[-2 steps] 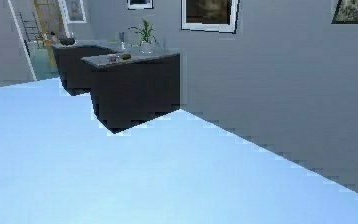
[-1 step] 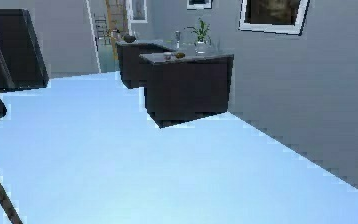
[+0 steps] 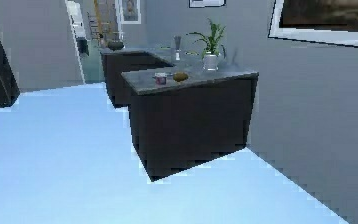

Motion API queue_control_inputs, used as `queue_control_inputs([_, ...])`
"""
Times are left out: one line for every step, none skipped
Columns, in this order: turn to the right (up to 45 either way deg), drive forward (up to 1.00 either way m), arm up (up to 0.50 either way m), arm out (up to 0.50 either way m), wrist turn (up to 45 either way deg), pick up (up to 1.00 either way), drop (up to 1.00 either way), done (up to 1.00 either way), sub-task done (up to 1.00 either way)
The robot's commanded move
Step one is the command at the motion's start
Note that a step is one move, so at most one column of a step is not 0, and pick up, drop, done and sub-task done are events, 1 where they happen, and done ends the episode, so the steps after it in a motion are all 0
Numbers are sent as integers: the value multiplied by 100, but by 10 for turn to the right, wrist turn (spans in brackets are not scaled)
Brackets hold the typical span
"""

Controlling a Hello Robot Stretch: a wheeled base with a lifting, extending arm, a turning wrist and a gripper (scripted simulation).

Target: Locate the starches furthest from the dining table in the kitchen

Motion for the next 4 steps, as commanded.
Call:
queue_control_inputs([-60,0,0,0,0,0,0,0,0])
queue_control_inputs([0,80,0,0,0,0,0,0,0])
queue_control_inputs([90,0,0,0,0,0,0,0,0])
queue_control_inputs([0,0,0,0,0,0,0,100,0])
